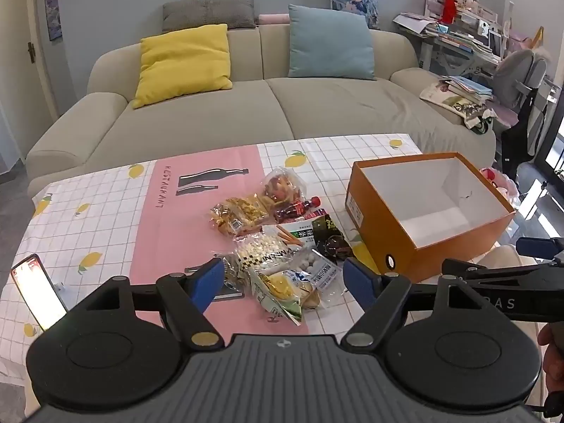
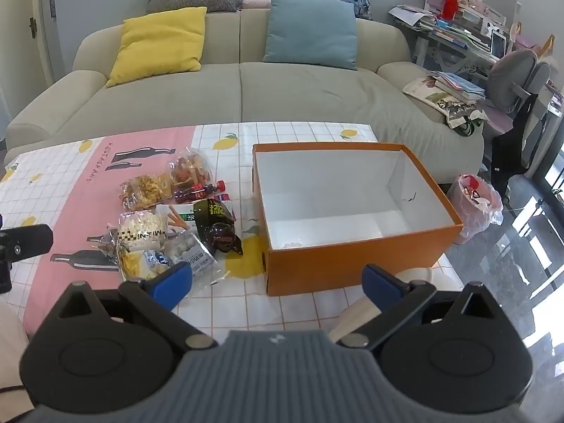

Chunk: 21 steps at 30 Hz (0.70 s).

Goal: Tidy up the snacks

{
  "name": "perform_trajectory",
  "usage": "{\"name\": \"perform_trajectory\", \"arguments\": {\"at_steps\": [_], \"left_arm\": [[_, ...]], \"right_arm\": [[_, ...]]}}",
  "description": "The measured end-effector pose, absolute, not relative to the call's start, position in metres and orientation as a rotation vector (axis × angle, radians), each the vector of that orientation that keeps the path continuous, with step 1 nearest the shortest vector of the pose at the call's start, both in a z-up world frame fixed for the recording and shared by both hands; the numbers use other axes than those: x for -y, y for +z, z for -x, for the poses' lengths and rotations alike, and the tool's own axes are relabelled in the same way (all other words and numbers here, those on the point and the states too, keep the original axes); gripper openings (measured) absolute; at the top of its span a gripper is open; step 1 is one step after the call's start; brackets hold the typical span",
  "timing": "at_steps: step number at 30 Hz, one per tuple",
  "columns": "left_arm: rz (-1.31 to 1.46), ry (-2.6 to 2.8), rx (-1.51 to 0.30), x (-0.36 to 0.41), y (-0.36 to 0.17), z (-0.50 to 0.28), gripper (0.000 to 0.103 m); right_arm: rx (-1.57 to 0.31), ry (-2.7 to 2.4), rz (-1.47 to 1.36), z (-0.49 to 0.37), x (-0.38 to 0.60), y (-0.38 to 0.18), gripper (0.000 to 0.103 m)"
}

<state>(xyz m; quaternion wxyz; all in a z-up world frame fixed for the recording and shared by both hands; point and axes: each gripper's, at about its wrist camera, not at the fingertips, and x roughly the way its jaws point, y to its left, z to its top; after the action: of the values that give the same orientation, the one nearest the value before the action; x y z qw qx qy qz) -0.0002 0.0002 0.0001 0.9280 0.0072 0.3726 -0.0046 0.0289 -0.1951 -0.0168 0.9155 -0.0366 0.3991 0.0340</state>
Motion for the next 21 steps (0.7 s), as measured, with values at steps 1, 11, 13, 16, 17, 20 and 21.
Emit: {"name": "perform_trajectory", "arguments": {"at_steps": [1,11,13,16,17,20,21], "left_arm": [[-0.013,-0.011,-0.764,0.0,0.0,0.001,0.087],[-0.017,-0.031,-0.774,0.014,-0.001,0.008,0.084],[-0.012,-0.042,-0.781,0.006,-0.001,0.003,0.084],[-0.02,-0.046,-0.779,0.006,-0.002,0.001,0.084],[-0.022,-0.045,-0.778,0.006,-0.002,0.002,0.084],[-0.018,-0.045,-0.778,0.005,0.0,0.001,0.084],[-0.017,-0.045,-0.778,0.004,0.0,0.001,0.084]], "right_arm": [[-0.823,0.071,0.074,-0.029,0.195,-0.017,0.1],[-0.829,0.075,0.072,-0.028,0.195,-0.018,0.1],[-0.83,0.077,0.07,-0.03,0.197,-0.019,0.1],[-0.831,0.076,0.071,-0.03,0.196,-0.02,0.1],[-0.832,0.076,0.071,-0.03,0.196,-0.02,0.1],[-0.831,0.077,0.072,-0.031,0.196,-0.021,0.1],[-0.832,0.077,0.071,-0.031,0.196,-0.021,0.1]]}}
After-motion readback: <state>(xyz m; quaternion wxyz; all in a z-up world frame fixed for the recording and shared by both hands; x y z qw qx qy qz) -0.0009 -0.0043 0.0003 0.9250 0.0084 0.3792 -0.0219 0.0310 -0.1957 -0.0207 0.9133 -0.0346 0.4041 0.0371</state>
